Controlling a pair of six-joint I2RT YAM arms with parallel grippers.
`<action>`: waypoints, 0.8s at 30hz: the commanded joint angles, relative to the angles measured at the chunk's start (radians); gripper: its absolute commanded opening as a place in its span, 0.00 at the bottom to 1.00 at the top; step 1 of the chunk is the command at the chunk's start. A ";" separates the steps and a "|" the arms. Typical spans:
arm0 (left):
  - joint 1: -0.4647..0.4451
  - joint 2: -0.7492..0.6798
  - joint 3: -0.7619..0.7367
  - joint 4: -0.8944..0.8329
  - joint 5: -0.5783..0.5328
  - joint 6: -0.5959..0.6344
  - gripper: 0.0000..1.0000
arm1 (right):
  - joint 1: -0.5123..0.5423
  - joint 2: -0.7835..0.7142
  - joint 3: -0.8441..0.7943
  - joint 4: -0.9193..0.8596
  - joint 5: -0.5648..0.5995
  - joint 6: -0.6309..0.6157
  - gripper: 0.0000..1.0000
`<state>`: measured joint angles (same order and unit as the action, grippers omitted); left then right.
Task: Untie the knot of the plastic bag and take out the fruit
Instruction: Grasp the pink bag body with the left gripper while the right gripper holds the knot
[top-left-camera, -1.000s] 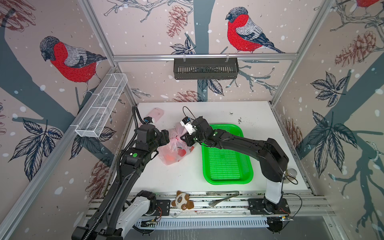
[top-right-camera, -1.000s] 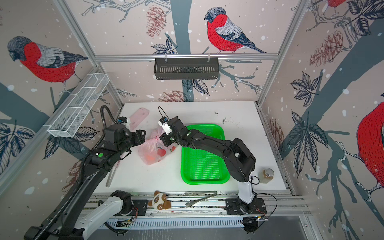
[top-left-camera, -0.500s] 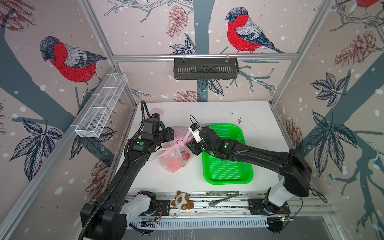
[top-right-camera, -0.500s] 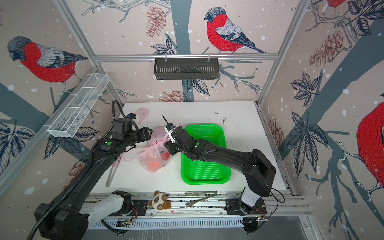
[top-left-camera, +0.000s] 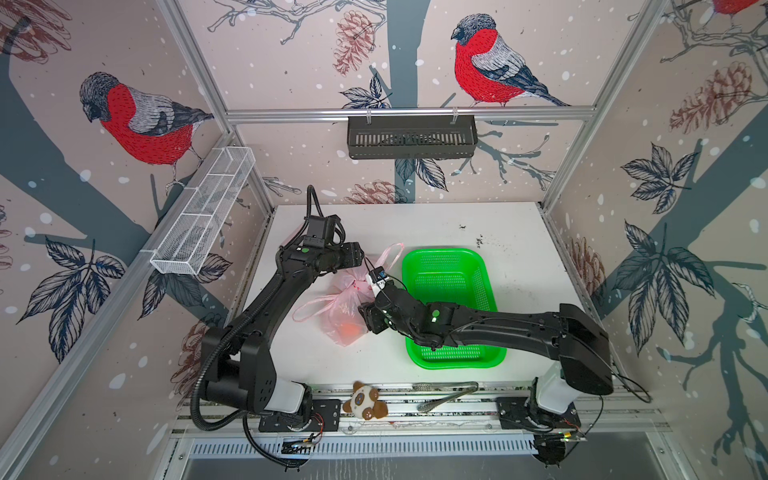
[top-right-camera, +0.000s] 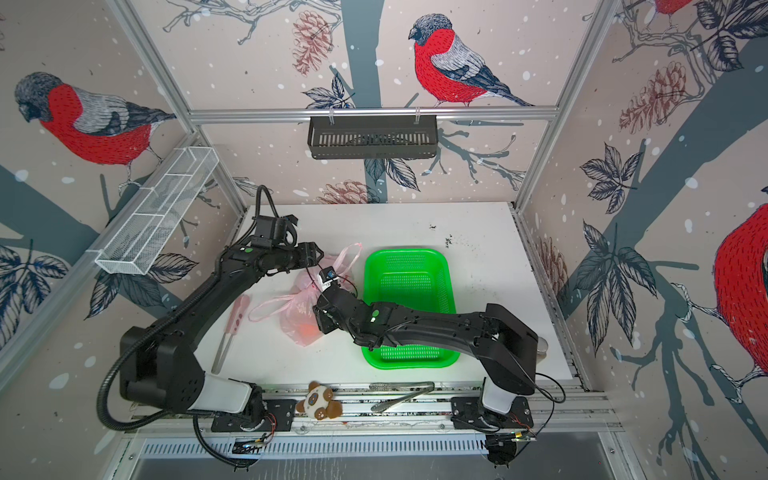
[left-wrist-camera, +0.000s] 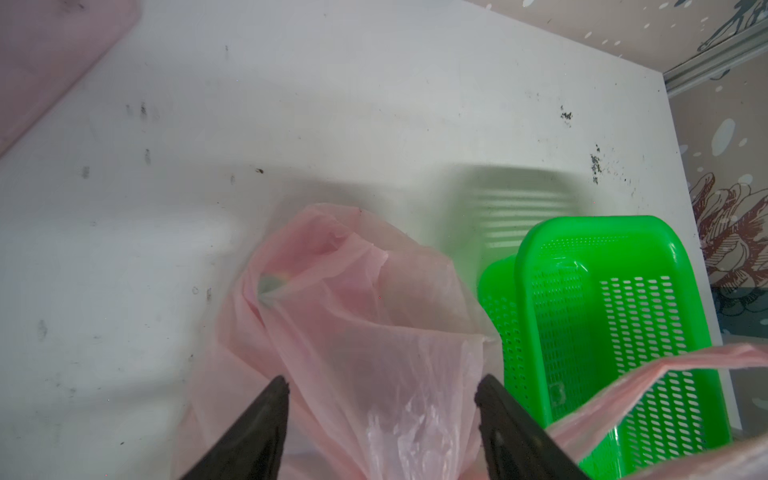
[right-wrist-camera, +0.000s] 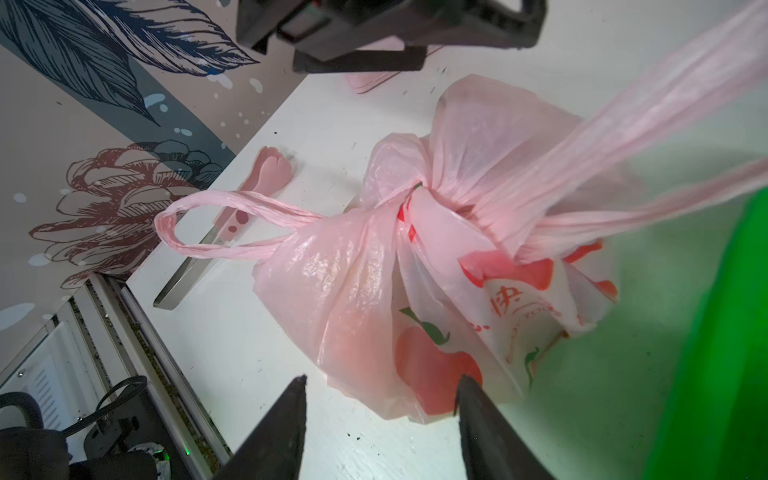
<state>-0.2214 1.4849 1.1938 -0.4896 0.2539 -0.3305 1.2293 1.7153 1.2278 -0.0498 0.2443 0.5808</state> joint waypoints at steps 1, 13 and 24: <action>0.002 0.061 0.035 0.003 0.076 0.034 0.70 | -0.002 0.056 0.054 0.041 -0.024 0.028 0.60; -0.001 0.196 0.082 0.003 0.085 0.059 0.55 | -0.044 0.222 0.117 0.142 -0.163 0.089 0.58; -0.004 0.246 0.110 -0.009 0.030 0.041 0.00 | -0.063 0.200 0.072 0.157 -0.177 0.070 0.10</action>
<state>-0.2256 1.7340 1.3003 -0.4858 0.3149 -0.2905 1.1641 1.9415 1.3151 0.0834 0.0715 0.6621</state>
